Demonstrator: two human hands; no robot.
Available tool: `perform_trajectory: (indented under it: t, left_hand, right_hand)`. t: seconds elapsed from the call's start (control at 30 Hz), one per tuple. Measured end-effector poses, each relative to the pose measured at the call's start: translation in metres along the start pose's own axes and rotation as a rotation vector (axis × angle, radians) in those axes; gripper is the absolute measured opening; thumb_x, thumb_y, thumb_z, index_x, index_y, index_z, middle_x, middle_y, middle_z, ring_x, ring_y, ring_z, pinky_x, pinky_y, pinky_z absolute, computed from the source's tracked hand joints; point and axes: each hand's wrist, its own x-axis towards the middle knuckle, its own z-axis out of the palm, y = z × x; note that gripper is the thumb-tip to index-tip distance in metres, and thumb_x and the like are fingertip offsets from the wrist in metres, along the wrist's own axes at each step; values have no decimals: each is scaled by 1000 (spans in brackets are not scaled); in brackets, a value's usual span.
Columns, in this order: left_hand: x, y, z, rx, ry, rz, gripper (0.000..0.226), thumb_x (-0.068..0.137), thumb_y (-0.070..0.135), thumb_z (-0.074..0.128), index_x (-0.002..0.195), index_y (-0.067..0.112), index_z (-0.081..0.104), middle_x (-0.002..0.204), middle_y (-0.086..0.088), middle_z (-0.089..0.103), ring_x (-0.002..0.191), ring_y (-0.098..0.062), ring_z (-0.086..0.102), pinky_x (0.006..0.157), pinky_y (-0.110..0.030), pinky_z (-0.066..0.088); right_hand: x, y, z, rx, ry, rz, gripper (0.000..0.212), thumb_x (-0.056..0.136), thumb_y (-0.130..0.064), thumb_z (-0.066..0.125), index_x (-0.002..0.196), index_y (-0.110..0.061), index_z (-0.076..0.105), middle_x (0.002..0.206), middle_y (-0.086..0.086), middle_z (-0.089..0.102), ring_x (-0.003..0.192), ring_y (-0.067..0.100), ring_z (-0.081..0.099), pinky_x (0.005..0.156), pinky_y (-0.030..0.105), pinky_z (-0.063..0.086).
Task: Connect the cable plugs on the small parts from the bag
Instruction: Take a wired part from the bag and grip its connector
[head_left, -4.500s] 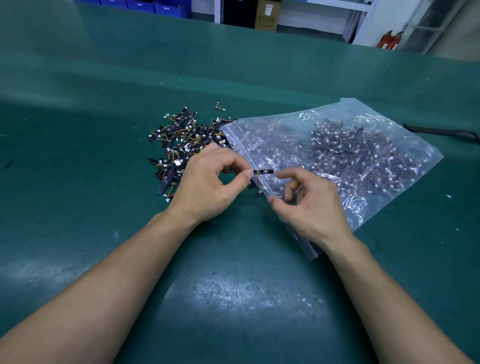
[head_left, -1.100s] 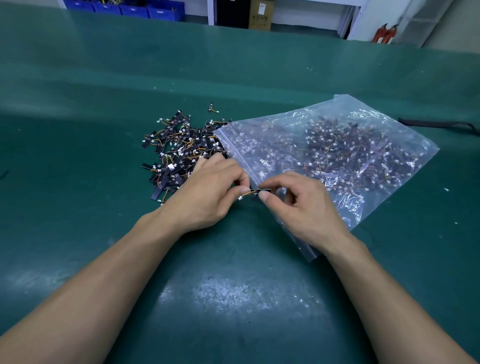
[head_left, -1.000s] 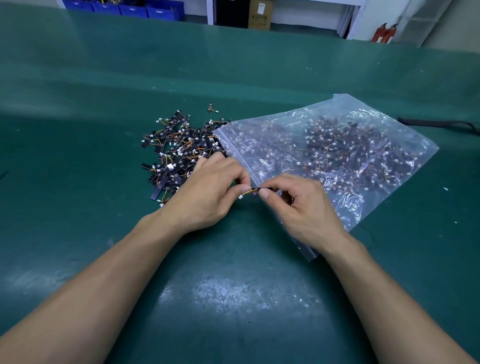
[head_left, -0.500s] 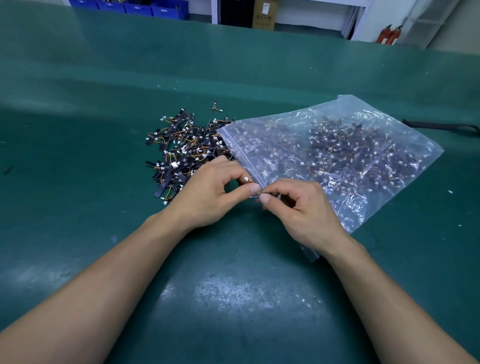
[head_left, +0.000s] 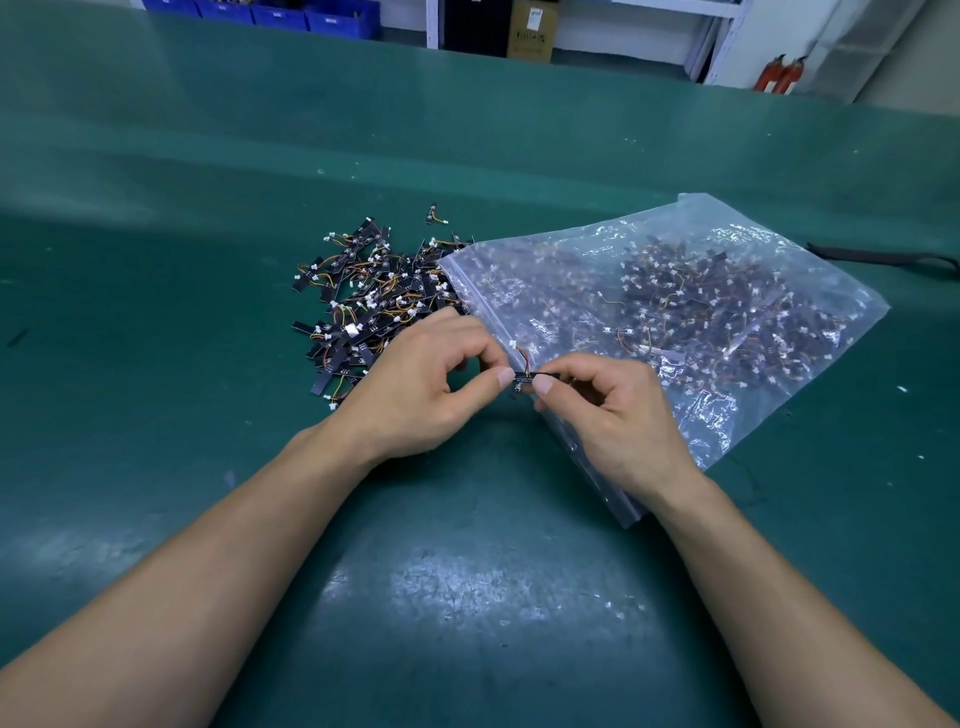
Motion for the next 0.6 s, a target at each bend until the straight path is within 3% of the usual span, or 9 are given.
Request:
perform_trajectory:
  t: [0.17, 0.33, 0.4, 0.6]
  left_hand:
    - [0, 0, 0, -33, -12, -9, 10, 89, 22, 66, 81, 17, 70, 82, 10, 64, 80, -14, 49, 75, -26, 41]
    - [1, 4, 2, -23, 13, 23, 11, 90, 19, 67, 80, 18, 70, 77, 12, 60, 77, -11, 48, 73, -24, 39]
    - [1, 5, 2, -22, 20, 20, 11, 89, 18, 68, 79, 17, 70, 77, 12, 60, 77, -13, 49, 73, -25, 40]
    - [-1, 5, 4, -66, 9, -5, 16, 89, 24, 65, 81, 12, 71, 80, 10, 64, 79, -18, 50, 73, -31, 43]
  right_hand:
    - [0, 1, 0, 44, -22, -7, 16, 87, -26, 65, 80, -17, 76, 71, -3, 71, 65, 33, 58, 63, 42, 45]
    - [-1, 2, 0, 32, -16, -16, 17, 88, -28, 65, 79, -18, 76, 67, 2, 68, 53, 18, 47, 54, 31, 39]
    - [-1, 2, 0, 7, -13, -26, 19, 89, -28, 64, 79, -18, 76, 67, -4, 69, 53, 11, 47, 53, 24, 38]
    - [0, 2, -2, -26, 4, -45, 22, 91, -25, 62, 80, -14, 76, 68, -9, 69, 57, 18, 54, 55, 26, 41]
